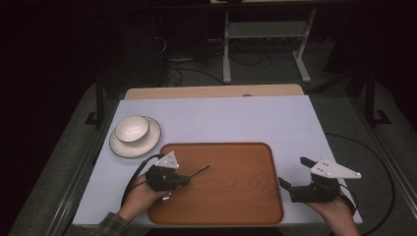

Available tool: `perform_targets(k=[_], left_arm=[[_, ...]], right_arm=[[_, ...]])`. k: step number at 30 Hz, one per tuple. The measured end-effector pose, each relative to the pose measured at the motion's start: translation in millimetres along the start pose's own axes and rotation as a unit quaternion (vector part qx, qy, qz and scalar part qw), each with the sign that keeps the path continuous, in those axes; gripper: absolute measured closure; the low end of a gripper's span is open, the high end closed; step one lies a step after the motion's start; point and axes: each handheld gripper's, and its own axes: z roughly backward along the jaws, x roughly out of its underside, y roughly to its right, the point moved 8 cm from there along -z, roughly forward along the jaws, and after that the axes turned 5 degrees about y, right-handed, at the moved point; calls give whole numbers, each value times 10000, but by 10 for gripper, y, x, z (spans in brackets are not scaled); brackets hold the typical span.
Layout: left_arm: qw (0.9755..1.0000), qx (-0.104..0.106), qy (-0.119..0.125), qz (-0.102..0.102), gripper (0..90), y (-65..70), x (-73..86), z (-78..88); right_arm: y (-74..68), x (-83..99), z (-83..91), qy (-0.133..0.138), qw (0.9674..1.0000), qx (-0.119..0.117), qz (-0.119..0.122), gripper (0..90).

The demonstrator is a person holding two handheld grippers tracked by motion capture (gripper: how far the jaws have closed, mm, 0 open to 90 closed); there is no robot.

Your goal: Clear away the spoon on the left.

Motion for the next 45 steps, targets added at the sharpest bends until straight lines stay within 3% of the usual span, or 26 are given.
perform_targets(k=[7, 27, 35, 36, 37, 39, 45], left_arm=[[9999, -13, -131, -93, 858, 16, 30, -39], [9999, 11, -76, -79, 781, 18, 30, -36], [9998, -174, 100, -50, 533, -14, -7, -3], [9997, -191, 118, -31, 533, -21, -11, 1], [9996, -230, 157, 15, 451, -35, -15, -1], [9994, -262, 198, 79, 374, -51, -12, -7], [9989, -326, 301, 137, 287, -88, -10, 3]], right_arm=[[-1, -1, 1, 6, 10000, 3, 2, 2], [-2, -3, 4, 14, 10000, 5, -2, 2], [-4, -4, 9, 23, 10000, 0, -1, 2], [-4, -4, 9, 23, 10000, 0, -1, 2], [-5, -3, 9, 21, 10000, -4, -1, 2], [-5, -2, 5, 13, 10000, -3, 6, 2], [-6, 0, 3, 1, 10000, -10, 18, 2]])
